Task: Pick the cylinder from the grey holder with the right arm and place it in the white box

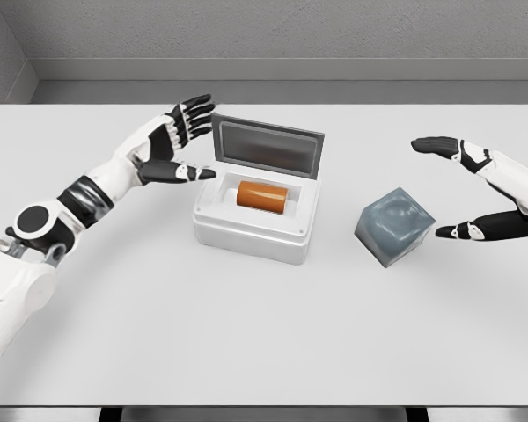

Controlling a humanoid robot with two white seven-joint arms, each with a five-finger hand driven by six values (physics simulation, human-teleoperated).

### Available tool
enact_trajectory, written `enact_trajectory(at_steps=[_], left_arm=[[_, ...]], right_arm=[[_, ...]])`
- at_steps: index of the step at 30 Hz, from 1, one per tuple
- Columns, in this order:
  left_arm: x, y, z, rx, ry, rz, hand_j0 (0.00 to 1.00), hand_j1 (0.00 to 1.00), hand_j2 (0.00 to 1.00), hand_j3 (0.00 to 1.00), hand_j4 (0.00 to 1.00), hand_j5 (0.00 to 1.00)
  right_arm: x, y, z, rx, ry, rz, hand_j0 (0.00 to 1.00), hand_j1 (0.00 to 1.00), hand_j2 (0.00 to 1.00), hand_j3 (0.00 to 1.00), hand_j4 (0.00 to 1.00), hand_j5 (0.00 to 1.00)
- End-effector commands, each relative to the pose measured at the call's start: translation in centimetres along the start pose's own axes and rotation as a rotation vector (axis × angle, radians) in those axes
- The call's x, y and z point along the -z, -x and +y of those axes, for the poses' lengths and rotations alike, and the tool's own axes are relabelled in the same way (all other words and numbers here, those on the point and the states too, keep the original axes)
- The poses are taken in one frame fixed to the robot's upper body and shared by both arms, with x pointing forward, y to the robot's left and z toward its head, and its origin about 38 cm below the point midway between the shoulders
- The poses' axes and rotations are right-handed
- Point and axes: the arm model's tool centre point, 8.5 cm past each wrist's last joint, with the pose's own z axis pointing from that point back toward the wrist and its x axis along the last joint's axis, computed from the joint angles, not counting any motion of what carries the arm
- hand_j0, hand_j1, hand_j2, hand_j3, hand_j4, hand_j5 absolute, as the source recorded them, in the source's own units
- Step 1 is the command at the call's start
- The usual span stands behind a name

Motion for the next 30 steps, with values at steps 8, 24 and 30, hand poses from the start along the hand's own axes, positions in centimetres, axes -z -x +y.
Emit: enact_trajectory(at_steps=[8,24,30], left_arm=[[-2.4,-1.3,-1.3,0.012,0.022,-0.045,1.00,1.00,1.00,1.00,1.00,1.00],[-10.6,-4.8,5.4,0.212,-0.140,-0.143,1.00,1.00,1.00,1.00,1.00,1.00],[-14.6,-6.6,8.0,0.317,-0.198,-0.158,1.00,1.00,1.00,1.00,1.00,1.00]], right_arm=[[0.0,0.1,-0.1,0.007,0.006,0.000,1.00,1.00,1.00,1.00,1.00,1.00],[0.0,0.0,-0.1,0.007,0.006,-0.001,1.00,1.00,1.00,1.00,1.00,1.00],[0.0,0.2,0.0,0.003,0.005,0.005,1.00,1.00,1.00,1.00,1.00,1.00]])
